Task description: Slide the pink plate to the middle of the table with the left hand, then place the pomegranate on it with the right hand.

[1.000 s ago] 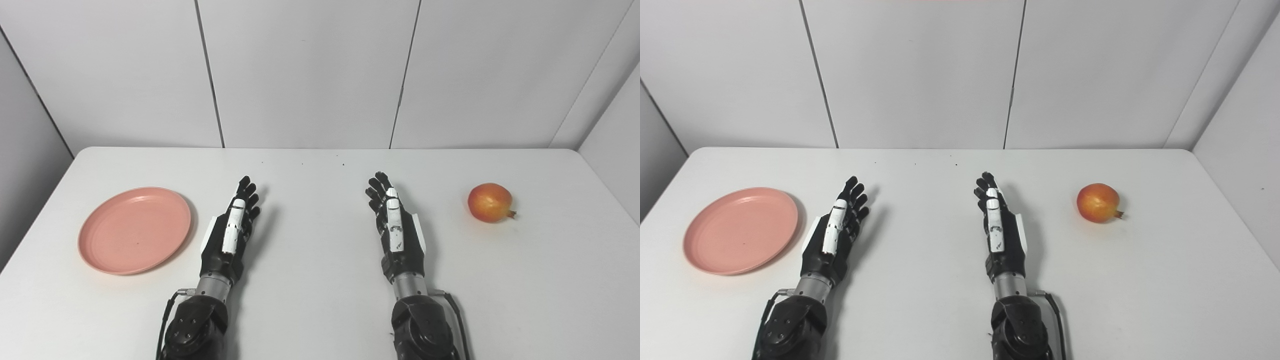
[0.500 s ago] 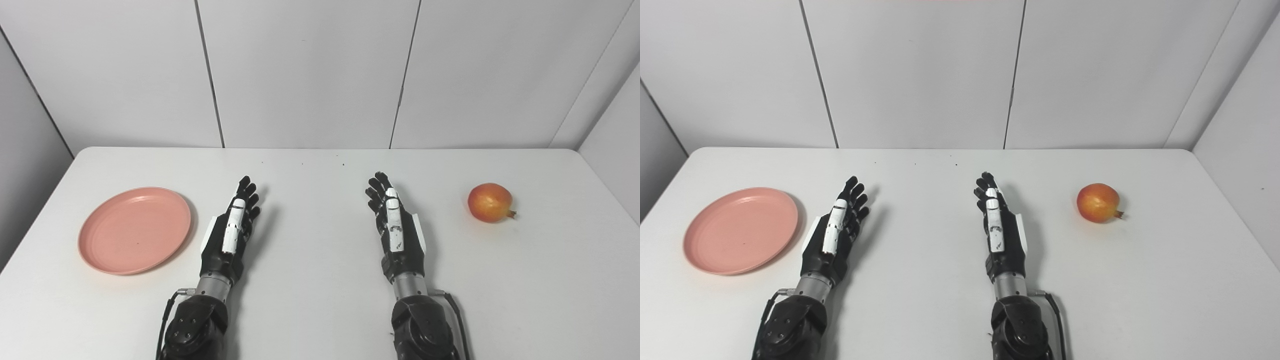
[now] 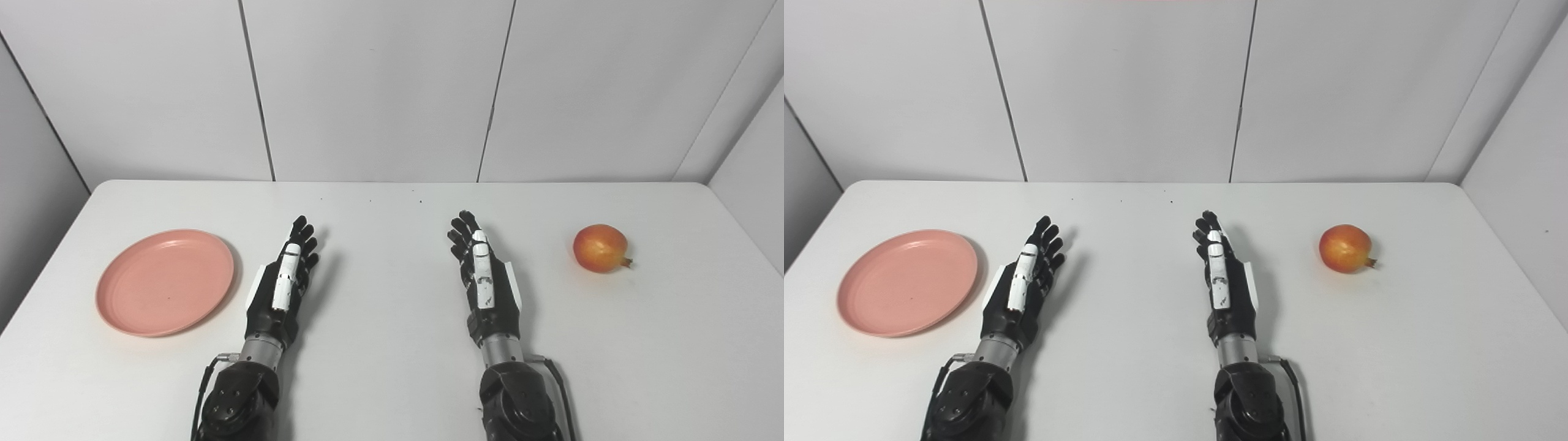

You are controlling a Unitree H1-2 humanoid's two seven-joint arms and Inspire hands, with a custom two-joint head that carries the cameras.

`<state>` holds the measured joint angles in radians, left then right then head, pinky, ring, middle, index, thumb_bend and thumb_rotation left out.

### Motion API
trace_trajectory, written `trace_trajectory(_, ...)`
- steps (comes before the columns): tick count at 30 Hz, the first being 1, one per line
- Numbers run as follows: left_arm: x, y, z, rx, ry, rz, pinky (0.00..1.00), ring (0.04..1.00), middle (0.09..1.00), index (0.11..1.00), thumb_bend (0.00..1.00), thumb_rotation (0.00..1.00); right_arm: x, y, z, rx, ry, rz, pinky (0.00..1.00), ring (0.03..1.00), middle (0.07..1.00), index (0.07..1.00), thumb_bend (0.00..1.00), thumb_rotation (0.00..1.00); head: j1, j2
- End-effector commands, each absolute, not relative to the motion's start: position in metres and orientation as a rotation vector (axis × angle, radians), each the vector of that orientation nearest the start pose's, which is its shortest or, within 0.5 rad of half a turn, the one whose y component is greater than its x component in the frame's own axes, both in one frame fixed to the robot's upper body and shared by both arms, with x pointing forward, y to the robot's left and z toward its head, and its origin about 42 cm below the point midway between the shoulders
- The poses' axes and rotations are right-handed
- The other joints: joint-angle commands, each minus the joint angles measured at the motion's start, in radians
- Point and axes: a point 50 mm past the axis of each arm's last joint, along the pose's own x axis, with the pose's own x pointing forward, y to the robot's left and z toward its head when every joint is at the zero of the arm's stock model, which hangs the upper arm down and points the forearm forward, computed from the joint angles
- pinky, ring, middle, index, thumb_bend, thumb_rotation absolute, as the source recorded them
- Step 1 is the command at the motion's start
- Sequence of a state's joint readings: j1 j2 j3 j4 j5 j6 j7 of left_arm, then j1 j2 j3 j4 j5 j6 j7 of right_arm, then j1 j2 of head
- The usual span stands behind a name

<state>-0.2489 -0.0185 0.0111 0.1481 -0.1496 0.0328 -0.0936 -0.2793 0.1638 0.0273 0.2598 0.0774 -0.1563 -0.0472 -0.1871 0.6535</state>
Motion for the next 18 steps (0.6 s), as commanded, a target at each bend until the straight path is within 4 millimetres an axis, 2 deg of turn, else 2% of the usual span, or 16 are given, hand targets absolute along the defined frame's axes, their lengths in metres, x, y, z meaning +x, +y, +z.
trace_trajectory(1, 0.3696, 0.1759, 0.1461, -0.154, -0.105, -0.178, 1.0, 1.0, 1.0, 0.995, 0.37, 1.0, 0.3537, -0.1179, 0.1095, 0.232, -0.105, 0.067, 0.96, 0.91, 0.905, 0.907, 0.56, 0.98, 0.001, -0.001)
trace_trajectory(18, 0.3703, 0.1767, 0.1452, -0.146, -0.109, -0.186, 1.0, 0.999, 1.0, 0.988, 0.37, 1.0, 0.3547, -0.1181, 0.1092, 0.231, -0.104, 0.069, 0.96, 0.912, 0.908, 0.91, 0.56, 0.98, 0.0, -0.002)
